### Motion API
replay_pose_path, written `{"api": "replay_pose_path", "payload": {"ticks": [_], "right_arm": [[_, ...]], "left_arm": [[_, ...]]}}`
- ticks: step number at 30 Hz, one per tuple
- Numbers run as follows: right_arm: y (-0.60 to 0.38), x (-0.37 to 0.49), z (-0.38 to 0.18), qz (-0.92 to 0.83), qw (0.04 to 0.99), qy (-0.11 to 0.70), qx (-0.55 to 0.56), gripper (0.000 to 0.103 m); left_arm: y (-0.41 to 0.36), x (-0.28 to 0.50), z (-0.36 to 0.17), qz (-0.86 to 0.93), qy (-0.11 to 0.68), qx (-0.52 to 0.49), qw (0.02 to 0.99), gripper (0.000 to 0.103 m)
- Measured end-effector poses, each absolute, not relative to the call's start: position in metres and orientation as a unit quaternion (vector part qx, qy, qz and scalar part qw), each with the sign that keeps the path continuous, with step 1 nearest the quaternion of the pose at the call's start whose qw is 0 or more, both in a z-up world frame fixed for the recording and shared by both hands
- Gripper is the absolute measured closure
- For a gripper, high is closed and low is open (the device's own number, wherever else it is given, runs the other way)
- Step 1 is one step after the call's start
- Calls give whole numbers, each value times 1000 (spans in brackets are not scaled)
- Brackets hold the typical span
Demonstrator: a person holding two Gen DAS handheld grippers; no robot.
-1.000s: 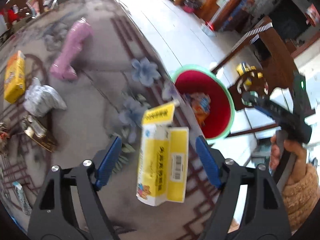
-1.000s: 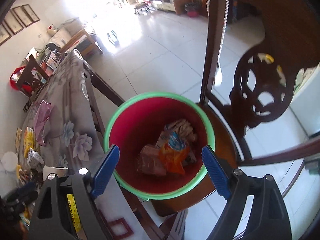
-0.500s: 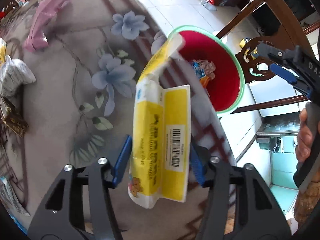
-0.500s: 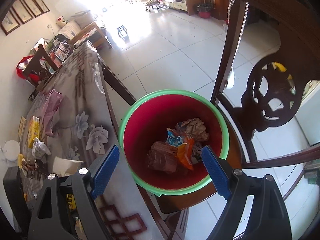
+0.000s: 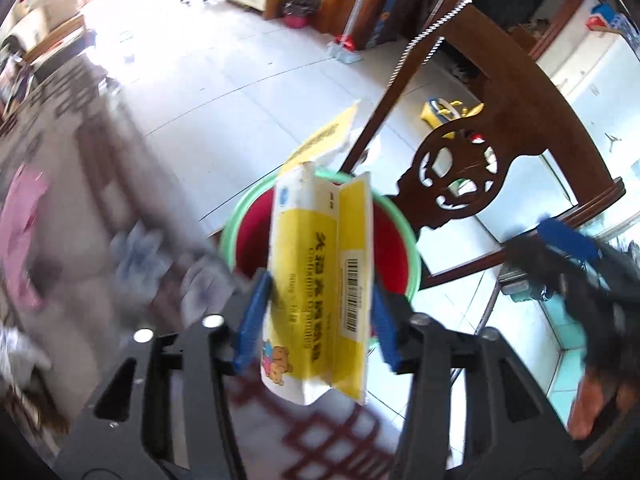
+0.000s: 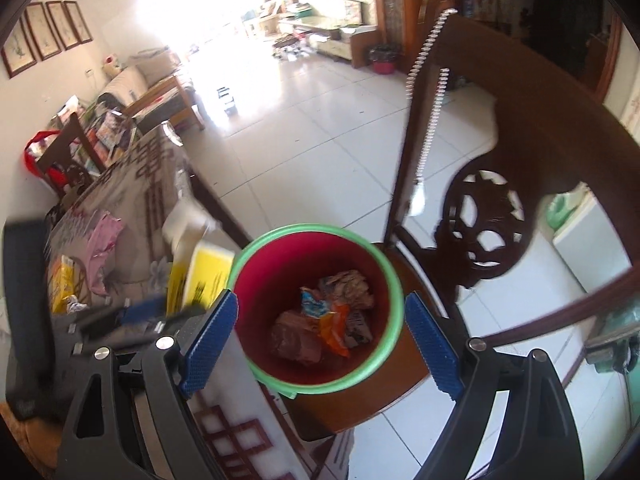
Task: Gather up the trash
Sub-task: 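Carry the yellow medicine box over the red bin and drop it with the left gripper, then grasp the grey crumpled wrapper with the left gripper while the right grasps the brown-and-gold box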
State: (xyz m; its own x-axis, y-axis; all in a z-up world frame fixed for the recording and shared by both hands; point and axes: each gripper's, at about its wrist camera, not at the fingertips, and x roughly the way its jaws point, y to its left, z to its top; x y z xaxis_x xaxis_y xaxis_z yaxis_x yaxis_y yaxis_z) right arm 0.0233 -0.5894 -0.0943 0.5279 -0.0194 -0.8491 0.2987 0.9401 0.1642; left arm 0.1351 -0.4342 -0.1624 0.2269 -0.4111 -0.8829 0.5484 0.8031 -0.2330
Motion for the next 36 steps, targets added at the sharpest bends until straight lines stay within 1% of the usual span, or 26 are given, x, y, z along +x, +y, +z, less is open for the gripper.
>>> {"api": "replay_pose_path", "payload": {"ticks": [1,2,4,8,10,13,15,18,24,28,32,35,36], "right_arm": [[-591,21,-93,-98,861,477,145,20],[-592,16,-91,-105,861,476,143,20],[-592,8,-88,-115,862,474,140,20],[-586,-3,-81,-120,865,468,135,19],[-580,-5,-80,-116,866,468,134,19],[-562,-7,-77,-100,868,467,134,16],[-547,-6,-77,-90,869,469,130,13],[-513,-1,-78,-63,868,480,112,12],[-425,4,-76,6,873,481,78,7],[-365,4,-74,56,875,475,70,7],[-316,7,-85,117,857,495,83,7],[-289,7,-95,144,838,516,103,7],[-283,7,-96,145,834,522,104,7]], "left_arm": [[-439,137,-163,-309,539,64,781,47],[-439,139,-164,-310,539,63,781,39],[-434,139,-163,-308,536,56,784,31],[-413,127,-156,-291,534,39,793,29],[-385,120,-147,-271,531,25,802,29],[-340,104,-133,-234,516,-5,824,21],[-304,92,-125,-204,507,-15,837,20],[-247,75,-120,-156,504,-30,849,20],[-130,42,-128,-56,517,-80,850,20],[-69,24,-129,-17,514,-98,852,20],[-25,10,-133,6,519,-99,849,19],[7,4,-150,8,538,-89,838,19],[14,4,-162,-3,558,-82,826,19]]}}
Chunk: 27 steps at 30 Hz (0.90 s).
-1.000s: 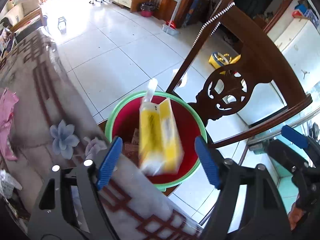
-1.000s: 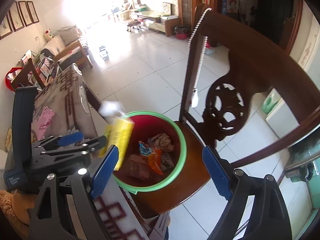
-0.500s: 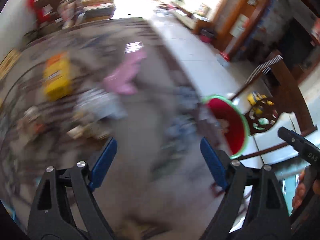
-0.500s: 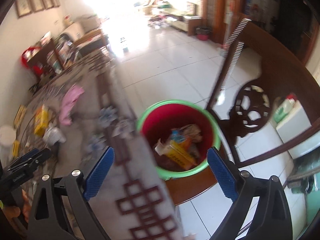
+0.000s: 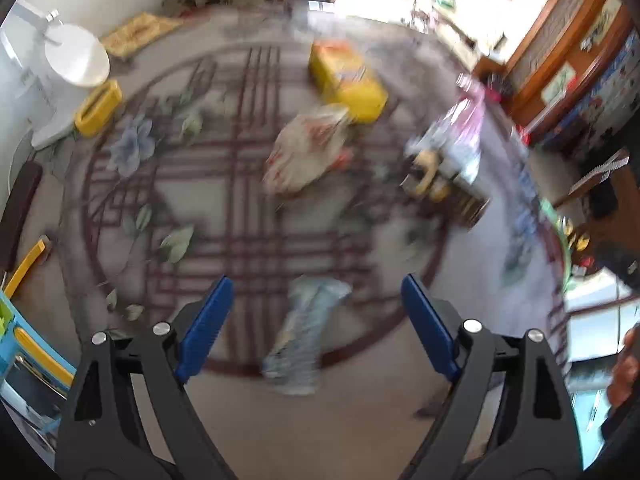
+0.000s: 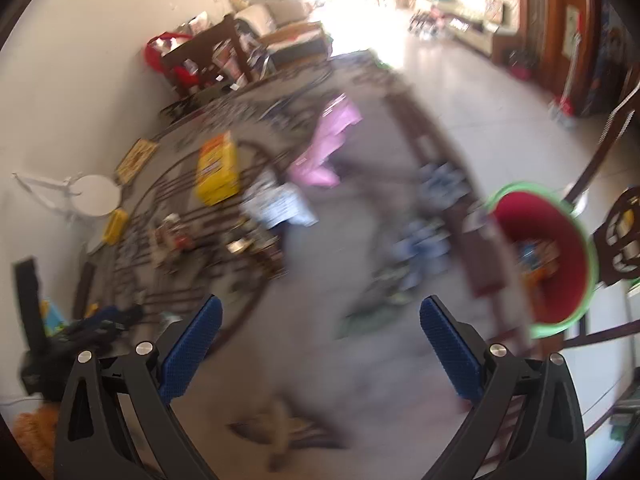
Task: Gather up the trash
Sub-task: 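Grasp the grey crumpled wrapper with the left gripper while the right grasps the brown-and-gold box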
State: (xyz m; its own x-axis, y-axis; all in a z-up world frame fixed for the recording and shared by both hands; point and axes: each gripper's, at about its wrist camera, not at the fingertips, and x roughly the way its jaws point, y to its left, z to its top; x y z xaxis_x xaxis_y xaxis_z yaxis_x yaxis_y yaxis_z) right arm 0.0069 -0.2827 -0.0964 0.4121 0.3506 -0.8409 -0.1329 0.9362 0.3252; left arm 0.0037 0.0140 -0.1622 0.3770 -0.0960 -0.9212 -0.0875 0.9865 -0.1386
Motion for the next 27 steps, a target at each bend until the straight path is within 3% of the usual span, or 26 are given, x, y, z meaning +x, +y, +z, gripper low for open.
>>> {"api": "replay_pose_path", "payload": {"ticks": [4,6,7,10,13,14,18,25,27], "right_arm": [[-260,6,-101,134,830,534,94,7],[-250,7,-104,128,830,536,84,7],[-248,6,-105,126,831,536,79,7],[-238,14,-114,121,829,543,53,14],[-229,30,-122,125,829,544,35,16],[-225,39,-126,127,828,546,27,21],[-209,71,-144,144,815,561,12,45],[-181,113,-176,176,781,600,-13,55],[-175,116,-182,185,772,608,-14,63]], "left_arm": [[24,2,-192,-34,597,-64,799,20],[24,2,-202,-48,606,-67,792,27],[25,5,-209,-56,613,-72,785,36],[21,6,-211,-75,605,-63,790,47],[18,9,-210,-88,599,-59,794,74],[19,9,-210,-92,600,-70,792,77],[21,8,-202,-93,586,-98,799,80],[24,4,-185,-90,562,-99,816,80],[28,6,-183,-87,559,-105,818,80]]}}
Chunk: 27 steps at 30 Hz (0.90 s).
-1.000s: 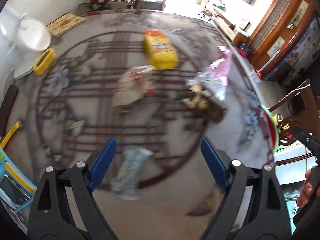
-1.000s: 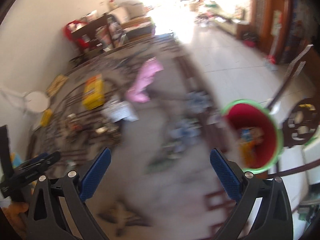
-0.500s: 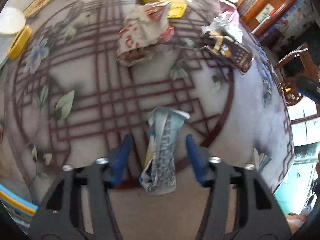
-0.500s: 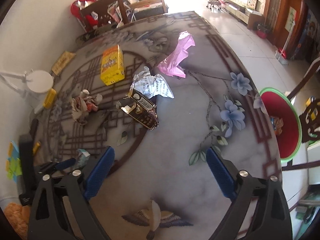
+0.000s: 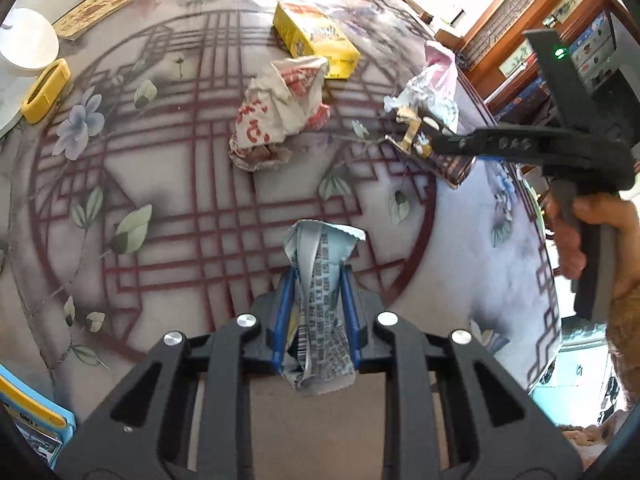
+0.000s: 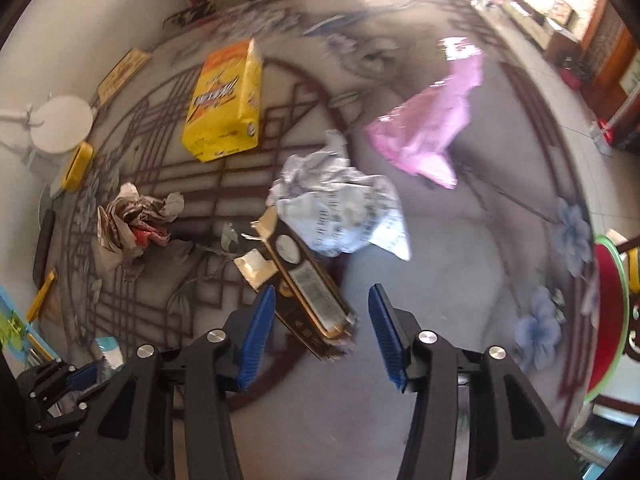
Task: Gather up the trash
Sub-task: 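Grasp the grey crumpled wrapper with the left gripper while the right grasps the brown-and-gold box, then carry the brown-and-gold box to the red bin and release it with the right gripper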
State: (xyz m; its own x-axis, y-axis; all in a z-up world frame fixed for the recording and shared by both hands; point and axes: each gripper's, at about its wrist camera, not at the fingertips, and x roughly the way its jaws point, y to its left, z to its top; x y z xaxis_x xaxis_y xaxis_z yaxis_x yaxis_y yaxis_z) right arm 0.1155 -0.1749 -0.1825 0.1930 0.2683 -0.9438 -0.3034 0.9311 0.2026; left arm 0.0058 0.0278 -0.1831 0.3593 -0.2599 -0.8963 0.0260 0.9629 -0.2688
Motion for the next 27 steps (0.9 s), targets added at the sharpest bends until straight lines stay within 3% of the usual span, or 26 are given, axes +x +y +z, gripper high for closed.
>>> {"api": "replay_pose_path", "payload": {"ticks": [3,6,27], "right_arm": [[-177,114,-190,195,760,620,20,77],[-179,105,-187,206,757,619,37,81],[-248,13,-93,194,817,525,140,83]], "left_arm": [[33,7,-181,-81,556,-111,820,80],[32,12,-179,-77,556,-109,820,80],[-34,23,-142,-141,535,-65,831,80]]}}
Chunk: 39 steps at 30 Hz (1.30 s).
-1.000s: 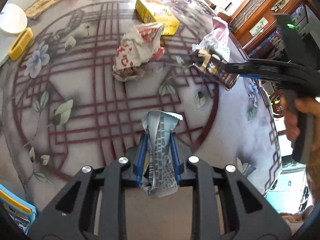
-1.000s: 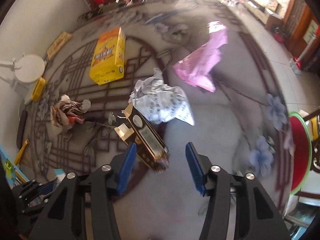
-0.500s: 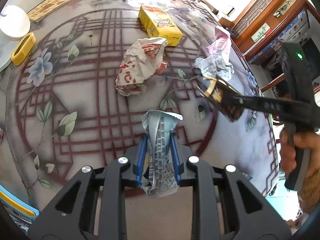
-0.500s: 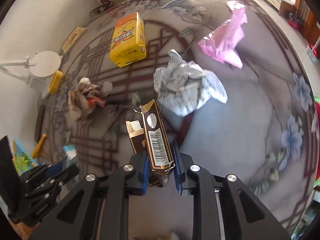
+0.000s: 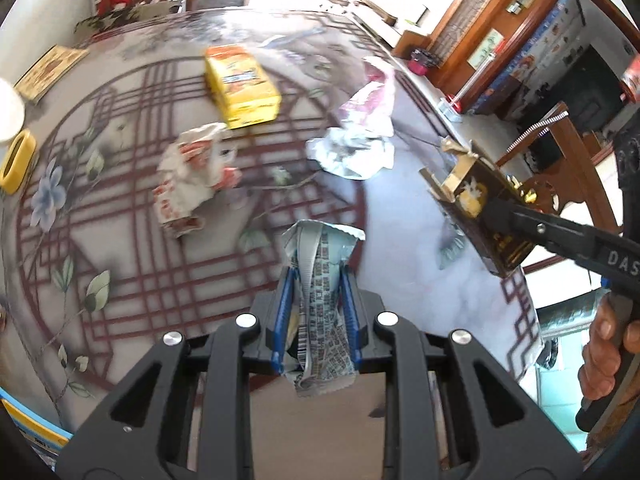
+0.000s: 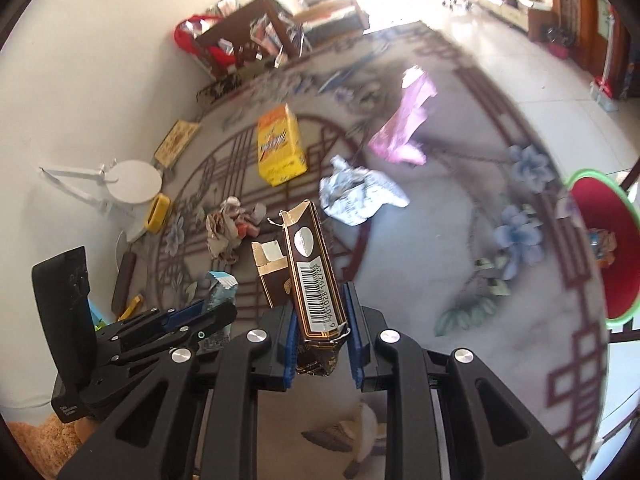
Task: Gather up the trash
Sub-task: 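Carry the brown-and-gold box to the red bin and release it with the right gripper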
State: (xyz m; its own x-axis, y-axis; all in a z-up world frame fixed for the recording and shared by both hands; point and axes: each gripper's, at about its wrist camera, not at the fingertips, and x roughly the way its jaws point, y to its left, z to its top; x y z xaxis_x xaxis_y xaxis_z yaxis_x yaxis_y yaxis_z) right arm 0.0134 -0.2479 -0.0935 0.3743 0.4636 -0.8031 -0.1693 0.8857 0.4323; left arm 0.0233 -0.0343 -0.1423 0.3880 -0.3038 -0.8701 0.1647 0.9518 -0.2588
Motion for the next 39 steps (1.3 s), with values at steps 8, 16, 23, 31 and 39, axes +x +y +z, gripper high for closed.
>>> {"api": "replay_pose_path", "payload": {"ticks": [8,16,23,31,39], "right_arm": [[-301,-6,-90,151,827,514,172,83],[-345,-15,-88,133,830,509,186,83],[-375,-13,-87,132,831,504,193,83],[-412,-6,-90,126,832,500,204,83],[-456,-1,-101,106,829,500,225,83]], "left_arm": [[-74,25,-133,-166,532,-48,829,80],[-110,21,-125,-182,526,-38,830,80],[-138,24,-123,-181,525,-29,831,80],[-175,29,-121,-184,525,-19,831,80],[-210,37,-123,-189,528,-7,828,80]]}}
